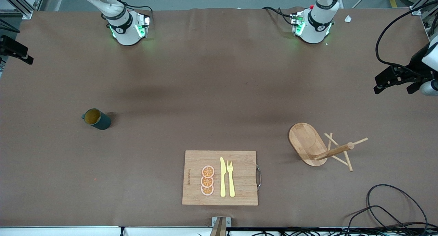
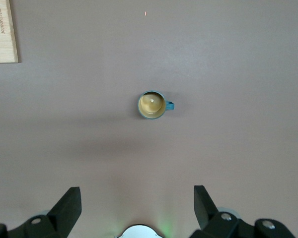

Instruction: Pass cup and hang on rack

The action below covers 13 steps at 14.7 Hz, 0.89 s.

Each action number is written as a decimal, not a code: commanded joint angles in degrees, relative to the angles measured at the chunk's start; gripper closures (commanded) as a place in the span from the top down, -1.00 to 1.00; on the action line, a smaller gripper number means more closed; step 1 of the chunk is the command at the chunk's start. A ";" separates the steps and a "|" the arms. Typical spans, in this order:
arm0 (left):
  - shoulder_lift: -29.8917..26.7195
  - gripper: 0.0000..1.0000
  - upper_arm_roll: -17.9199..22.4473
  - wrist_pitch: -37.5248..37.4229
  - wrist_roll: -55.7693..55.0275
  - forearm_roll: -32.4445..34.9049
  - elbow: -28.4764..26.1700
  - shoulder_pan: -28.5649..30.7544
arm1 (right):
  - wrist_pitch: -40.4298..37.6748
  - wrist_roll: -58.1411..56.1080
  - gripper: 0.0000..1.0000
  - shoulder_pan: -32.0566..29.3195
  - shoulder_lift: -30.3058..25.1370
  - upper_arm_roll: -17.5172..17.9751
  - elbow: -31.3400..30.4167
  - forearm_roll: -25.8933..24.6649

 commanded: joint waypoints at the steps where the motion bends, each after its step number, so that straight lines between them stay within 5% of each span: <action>1: 0.52 1.00 0.14 0.00 0.92 -0.39 1.26 0.15 | 0.41 -0.43 1.00 -0.59 -1.70 0.60 -1.82 -0.44; 13: 0.52 1.00 0.14 0.00 0.92 -0.48 1.26 0.15 | 0.41 0.01 1.00 -0.33 -1.00 0.69 -0.15 -0.53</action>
